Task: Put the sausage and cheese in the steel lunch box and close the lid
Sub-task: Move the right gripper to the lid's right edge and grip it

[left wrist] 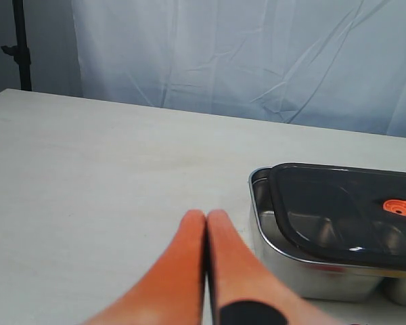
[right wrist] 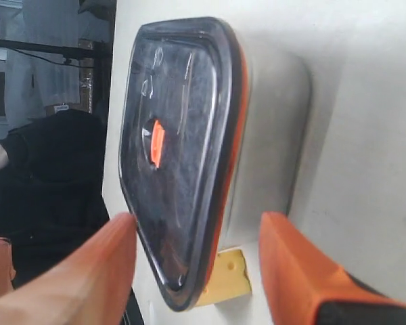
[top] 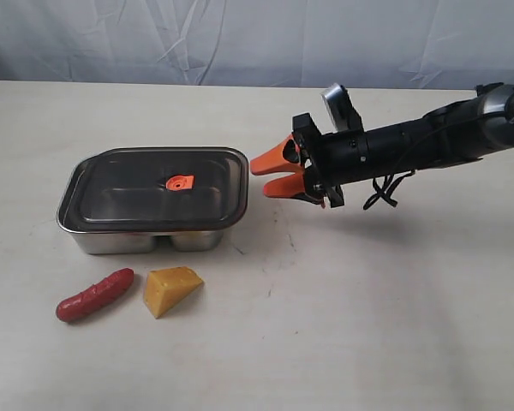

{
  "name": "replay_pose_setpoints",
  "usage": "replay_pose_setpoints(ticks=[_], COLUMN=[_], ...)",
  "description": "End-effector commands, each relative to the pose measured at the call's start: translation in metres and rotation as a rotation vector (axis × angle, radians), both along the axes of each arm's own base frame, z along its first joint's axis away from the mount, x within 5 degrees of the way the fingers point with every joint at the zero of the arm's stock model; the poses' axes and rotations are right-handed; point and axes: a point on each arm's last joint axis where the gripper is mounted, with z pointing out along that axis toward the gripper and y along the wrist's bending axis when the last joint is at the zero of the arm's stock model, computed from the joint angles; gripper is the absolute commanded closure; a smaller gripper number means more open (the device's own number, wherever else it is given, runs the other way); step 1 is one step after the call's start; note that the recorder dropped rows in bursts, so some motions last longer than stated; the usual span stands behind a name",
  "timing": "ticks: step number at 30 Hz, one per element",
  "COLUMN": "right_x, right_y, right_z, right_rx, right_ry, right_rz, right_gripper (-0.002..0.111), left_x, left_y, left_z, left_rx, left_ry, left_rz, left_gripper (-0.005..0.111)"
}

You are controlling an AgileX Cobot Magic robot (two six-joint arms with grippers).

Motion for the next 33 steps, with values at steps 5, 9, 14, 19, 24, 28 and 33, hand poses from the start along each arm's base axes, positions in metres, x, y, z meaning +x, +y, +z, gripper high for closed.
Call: replay_pose_setpoints(ticks=[5,9,14,19,24,28,33], right_x=[0.0,-0.005,-0.009,-0.009,-0.009,-0.009,-0.009], right_y=[0.017,0.024,0.031,0.031,0.031,0.031,0.031], right_z=[-0.008,-0.011,-0.01,-0.01,-0.01,-0.01,-0.01], right_rx=[0.027,0.026,0.032,0.034,0.034,0.034,0.034], right_ry=[0.02,0.029,0.032,0.032,0.032,0.032,0.032], right_rz=[0.016,0.035,0.043,0.044,0.044,0.044,0.044], right_gripper=[0.055,0.055,0.055,0.055,0.055,0.055,0.055], left_x=[0.0,0.0,0.0,0.0,0.0,0.0,0.0], left_y=[0.0,0.0,0.0,0.0,0.0,0.0,0.0], left_z=[-0.001,-0.001,-0.001,-0.001,-0.001,-0.001,-0.001], left_rx=[-0.005,-0.005,-0.005,-0.005,-0.005,-0.005,-0.005], left_ry=[-0.002,-0.002,-0.002,-0.002,-0.002,-0.002,-0.002], left_rz=[0.003,0.003,0.003,0.003,0.003,0.003,0.003], left_gripper=[0.106,0.106,0.106,0.106,0.106,0.106,0.106])
